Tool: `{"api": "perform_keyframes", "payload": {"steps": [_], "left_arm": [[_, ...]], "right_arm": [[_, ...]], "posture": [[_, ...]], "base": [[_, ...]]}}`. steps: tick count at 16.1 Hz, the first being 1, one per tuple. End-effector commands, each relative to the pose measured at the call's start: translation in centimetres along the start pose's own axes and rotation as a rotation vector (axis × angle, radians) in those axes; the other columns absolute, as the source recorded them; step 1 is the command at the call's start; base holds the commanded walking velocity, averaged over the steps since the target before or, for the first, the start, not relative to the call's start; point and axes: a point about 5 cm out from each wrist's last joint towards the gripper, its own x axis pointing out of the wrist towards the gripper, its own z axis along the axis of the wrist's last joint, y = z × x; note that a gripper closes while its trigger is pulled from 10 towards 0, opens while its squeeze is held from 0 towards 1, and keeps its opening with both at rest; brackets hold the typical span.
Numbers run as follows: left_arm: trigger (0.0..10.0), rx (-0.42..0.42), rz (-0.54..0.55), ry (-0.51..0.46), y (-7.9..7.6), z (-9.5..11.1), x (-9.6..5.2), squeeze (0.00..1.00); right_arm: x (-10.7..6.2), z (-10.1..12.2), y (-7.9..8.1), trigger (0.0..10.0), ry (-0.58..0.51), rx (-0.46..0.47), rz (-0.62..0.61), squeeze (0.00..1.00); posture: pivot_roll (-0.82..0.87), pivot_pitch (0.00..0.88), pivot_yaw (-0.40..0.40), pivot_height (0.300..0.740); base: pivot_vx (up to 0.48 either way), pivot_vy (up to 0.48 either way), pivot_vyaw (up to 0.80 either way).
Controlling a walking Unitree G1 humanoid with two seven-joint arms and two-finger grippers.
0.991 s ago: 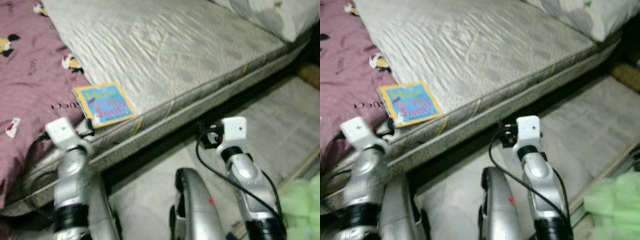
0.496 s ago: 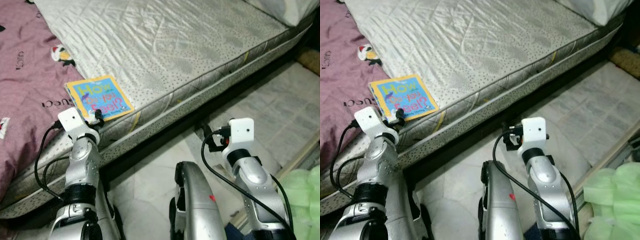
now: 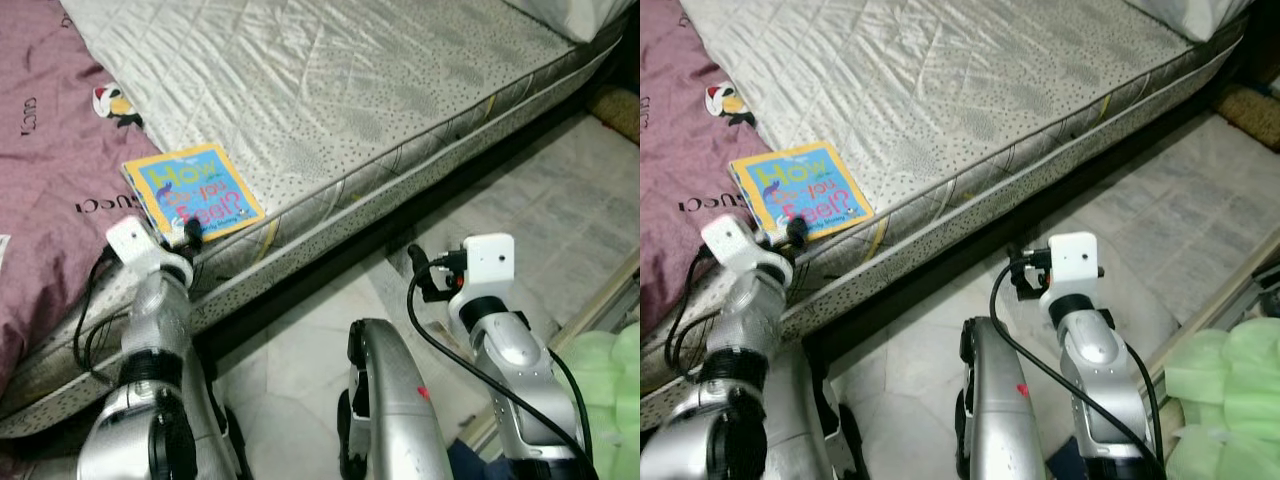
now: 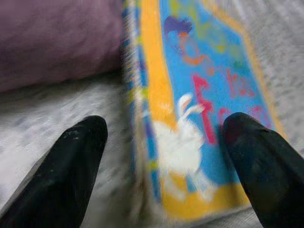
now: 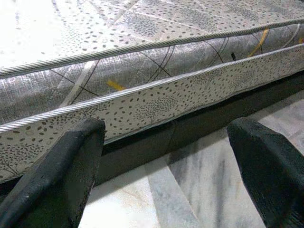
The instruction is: Clean up the room
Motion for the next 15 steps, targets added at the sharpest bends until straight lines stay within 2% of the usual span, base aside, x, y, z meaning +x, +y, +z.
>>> {"api": "perform_keyframes", "payload": {"steps": [1,3,4,6,9,13,15], "left_arm": [[0.0,-0.016,0.008,0.031,0.4,-0.5,0.1,0.00],[0.0,-0.032,-0.007,0.036,0.2,-0.3,0.5,0.00],[0.0,0.001,0.000,0.050,0.3,-0.2,0.6,0.00],[0.0,-0.025,-0.012,0.054,0.4,-0.2,0.8,0.00],[0.0,-0.040,-0.002,0.052,1.2,0.1,0.8,0.00],[0.0,-0.041,0.006,0.048,1.5,0.4,1.0,0.00],[0.0,-0.041,-0.004,0.038,1.4,0.8,1.1,0.00]], "right_arm": [[-0.4,0.1,-1.0,10.0,0.007,-0.036,-0.018,0.00],[-0.5,0.3,-1.3,10.0,0.002,-0.047,-0.027,0.00],[-0.5,0.4,-1.5,10.0,0.000,-0.050,-0.032,0.00],[-0.3,0.4,-1.5,10.0,-0.002,-0.055,-0.035,0.00],[0.3,0.6,-1.1,10.0,-0.016,-0.054,-0.025,0.00],[1.0,1.0,-0.9,10.0,-0.039,-0.056,-0.014,0.00],[1.1,1.6,0.4,10.0,-0.070,0.046,0.102,0.00]], "posture": [[-0.27,0.237,-0.069,0.520],[-0.28,0.234,-0.068,0.520],[-0.28,0.230,-0.066,0.520],[-0.27,0.220,-0.065,0.520],[-0.26,0.211,-0.068,0.520],[-0.25,0.192,-0.067,0.520],[-0.25,0.180,-0.062,0.520]], "base": [[0.000,0.000,0.00],[0.000,0.000,0.00],[0.000,0.000,0.00],[0.000,0.000,0.00],[0.000,0.000,0.00],[0.000,0.000,0.00],[0.000,0.000,0.00]]}}
